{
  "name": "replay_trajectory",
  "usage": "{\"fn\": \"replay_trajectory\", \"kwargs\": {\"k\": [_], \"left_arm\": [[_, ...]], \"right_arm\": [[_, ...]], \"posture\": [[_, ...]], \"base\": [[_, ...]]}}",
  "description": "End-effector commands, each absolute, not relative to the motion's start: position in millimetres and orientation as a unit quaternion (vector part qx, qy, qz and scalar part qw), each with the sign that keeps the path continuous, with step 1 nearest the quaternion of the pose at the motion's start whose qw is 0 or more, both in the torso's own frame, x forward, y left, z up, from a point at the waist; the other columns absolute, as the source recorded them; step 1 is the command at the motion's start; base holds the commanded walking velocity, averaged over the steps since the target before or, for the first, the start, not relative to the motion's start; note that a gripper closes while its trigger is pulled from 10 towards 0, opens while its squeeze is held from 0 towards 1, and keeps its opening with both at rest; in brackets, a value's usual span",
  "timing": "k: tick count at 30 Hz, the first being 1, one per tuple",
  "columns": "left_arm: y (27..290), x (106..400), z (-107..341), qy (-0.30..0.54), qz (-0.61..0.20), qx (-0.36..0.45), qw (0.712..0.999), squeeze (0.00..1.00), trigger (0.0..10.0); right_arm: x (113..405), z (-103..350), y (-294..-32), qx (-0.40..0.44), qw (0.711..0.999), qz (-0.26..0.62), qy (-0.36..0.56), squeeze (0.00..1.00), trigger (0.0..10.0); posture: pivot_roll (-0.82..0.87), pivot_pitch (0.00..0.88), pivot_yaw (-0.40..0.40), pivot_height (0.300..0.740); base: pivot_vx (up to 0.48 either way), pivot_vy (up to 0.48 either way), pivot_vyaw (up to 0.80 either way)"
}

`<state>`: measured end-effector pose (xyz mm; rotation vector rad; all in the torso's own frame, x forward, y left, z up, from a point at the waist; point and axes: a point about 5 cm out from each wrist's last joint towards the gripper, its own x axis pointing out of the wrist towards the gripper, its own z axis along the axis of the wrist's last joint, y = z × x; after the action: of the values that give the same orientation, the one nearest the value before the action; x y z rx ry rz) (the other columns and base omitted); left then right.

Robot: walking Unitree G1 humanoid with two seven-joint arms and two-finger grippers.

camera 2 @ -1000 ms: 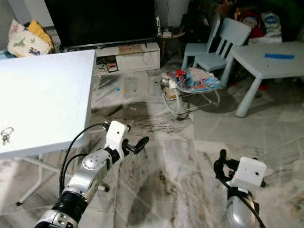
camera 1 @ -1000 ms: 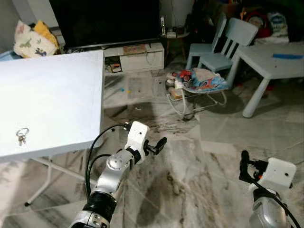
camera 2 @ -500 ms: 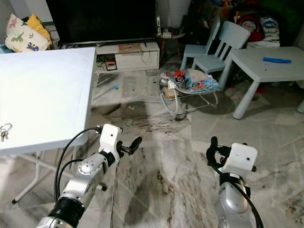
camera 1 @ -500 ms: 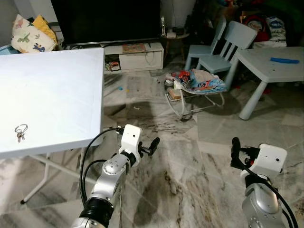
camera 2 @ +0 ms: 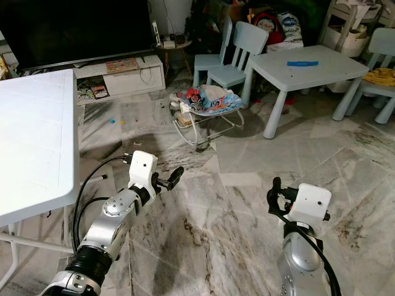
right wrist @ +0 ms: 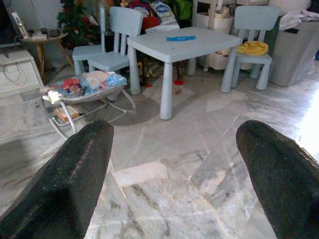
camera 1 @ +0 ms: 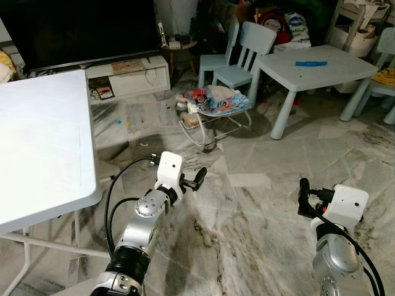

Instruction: Hang keys on a hook

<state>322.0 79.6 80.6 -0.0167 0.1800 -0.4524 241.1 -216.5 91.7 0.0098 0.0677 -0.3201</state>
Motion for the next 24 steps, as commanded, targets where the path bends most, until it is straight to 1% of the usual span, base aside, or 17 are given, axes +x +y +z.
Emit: {"fn": "replay_trajectory", "kwargs": {"k": [1, 5, 6, 8, 9, 12, 14, 19, 24], "left_arm": [[78, 321, 79, 0.092, -0.232, -0.002, 0.968, 0.00, 10.0], [78, 325, 85, 0.081, -0.229, 0.009, 0.970, 0.00, 10.0], [79, 326, 86, 0.080, -0.229, 0.012, 0.970, 0.00, 10.0], [83, 329, 88, 0.082, -0.214, 0.009, 0.973, 0.00, 10.0], [84, 329, 86, 0.096, -0.207, -0.007, 0.974, 0.00, 10.0], [85, 330, 86, 0.098, -0.211, -0.015, 0.972, 0.00, 10.0], [89, 331, 86, 0.101, -0.187, 0.027, 0.977, 0.00, 10.0], [90, 331, 88, 0.099, -0.195, 0.024, 0.975, 0.00, 10.0], [99, 333, 86, 0.104, -0.158, 0.034, 0.981, 0.00, 10.0]], "right_arm": [[241, 93, -214, 0.004, 0.987, -0.158, 0.029, 0.00, 10.0], [243, 93, -210, -0.005, 0.989, -0.144, 0.027, 0.00, 10.0], [244, 94, -209, -0.017, 0.990, -0.141, 0.026, 0.00, 10.0], [247, 96, -210, -0.013, 0.989, -0.144, 0.023, 0.00, 10.0], [247, 96, -211, -0.012, 0.989, -0.145, 0.022, 0.00, 10.0], [249, 96, -209, -0.011, 0.989, -0.145, 0.021, 0.00, 10.0], [250, 96, -208, -0.012, 0.989, -0.145, 0.019, 0.00, 10.0], [252, 96, -208, -0.009, 0.989, -0.145, 0.017, 0.00, 10.0], [253, 95, -206, -0.007, 0.990, -0.140, 0.018, 0.00, 10.0]], "posture": [[-0.06, 0.000, 0.032, 0.740], [-0.06, 0.000, 0.037, 0.740], [-0.05, 0.000, 0.040, 0.740], [-0.05, 0.000, 0.046, 0.740], [-0.05, 0.000, 0.048, 0.740], [-0.04, 0.000, 0.051, 0.740], [-0.04, 0.000, 0.055, 0.740], [-0.03, 0.000, 0.058, 0.740], [-0.03, 0.000, 0.054, 0.740]], "base": [[0.000, 0.000, 0.00], [0.000, 0.000, 0.00], [0.000, 0.000, 0.77], [0.000, 0.000, 0.77], [0.000, 0.000, 0.76], [0.000, 0.000, 0.77], [0.000, 0.000, 0.77], [0.000, 0.000, 0.77], [0.000, 0.000, 0.77]]}}
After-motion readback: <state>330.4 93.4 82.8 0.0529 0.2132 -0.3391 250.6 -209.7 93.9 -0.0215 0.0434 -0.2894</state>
